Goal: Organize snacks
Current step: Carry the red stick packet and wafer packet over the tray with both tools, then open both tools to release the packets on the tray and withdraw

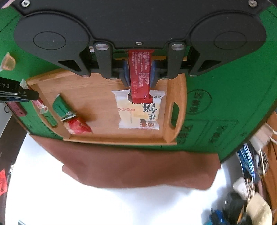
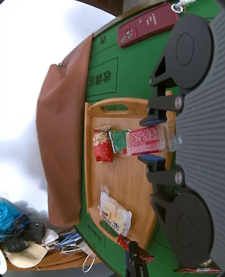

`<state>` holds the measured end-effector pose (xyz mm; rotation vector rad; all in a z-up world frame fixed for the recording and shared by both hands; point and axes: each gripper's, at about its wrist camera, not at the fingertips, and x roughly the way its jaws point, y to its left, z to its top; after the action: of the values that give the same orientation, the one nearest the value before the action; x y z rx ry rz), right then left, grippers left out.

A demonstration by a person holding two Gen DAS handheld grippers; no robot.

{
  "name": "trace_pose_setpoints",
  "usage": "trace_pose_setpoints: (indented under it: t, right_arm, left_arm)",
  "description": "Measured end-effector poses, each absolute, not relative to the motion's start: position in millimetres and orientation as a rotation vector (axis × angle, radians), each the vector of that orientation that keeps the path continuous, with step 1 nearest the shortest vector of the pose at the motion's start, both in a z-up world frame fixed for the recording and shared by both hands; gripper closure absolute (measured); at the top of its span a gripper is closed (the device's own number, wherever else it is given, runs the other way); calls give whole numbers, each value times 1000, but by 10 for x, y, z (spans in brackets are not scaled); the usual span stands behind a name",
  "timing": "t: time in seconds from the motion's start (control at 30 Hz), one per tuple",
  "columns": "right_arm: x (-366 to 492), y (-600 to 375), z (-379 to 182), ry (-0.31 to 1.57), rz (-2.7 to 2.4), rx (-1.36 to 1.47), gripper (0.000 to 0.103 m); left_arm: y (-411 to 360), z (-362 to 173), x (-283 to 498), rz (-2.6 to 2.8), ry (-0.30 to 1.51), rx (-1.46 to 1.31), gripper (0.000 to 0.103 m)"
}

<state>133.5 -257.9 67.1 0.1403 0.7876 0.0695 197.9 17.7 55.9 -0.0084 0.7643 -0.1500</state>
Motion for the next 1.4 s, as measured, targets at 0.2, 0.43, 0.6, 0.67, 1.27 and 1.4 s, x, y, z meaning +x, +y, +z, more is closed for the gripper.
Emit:
trace_pose_setpoints:
  t: [0.2,0.43,0.6,0.67,1.27,1.4]
  right_arm:
    - [1607,-2546,513,851,67,129,64]
    - [1763,-2530,410,857,50,130,64]
    - [1881,-2577,389,864,40,160,64]
    - [1942,-2606,382,868,37,177,64]
    - [2099,-2728,379,875,10,224,60]
    - [2077,-2702,401,861,18,204,57]
  left_arm:
    - [124,368,2288,-135,819,0,80]
    - [96,290,2553,-107,832,-15,79]
    - [74,244,2731,-90,844,-14,79]
    - [67,231,2782,-89,844,-15,79]
    - [48,182,2979,-61,838,-1,79]
    - [56,226,2937,-62,823,-1,61]
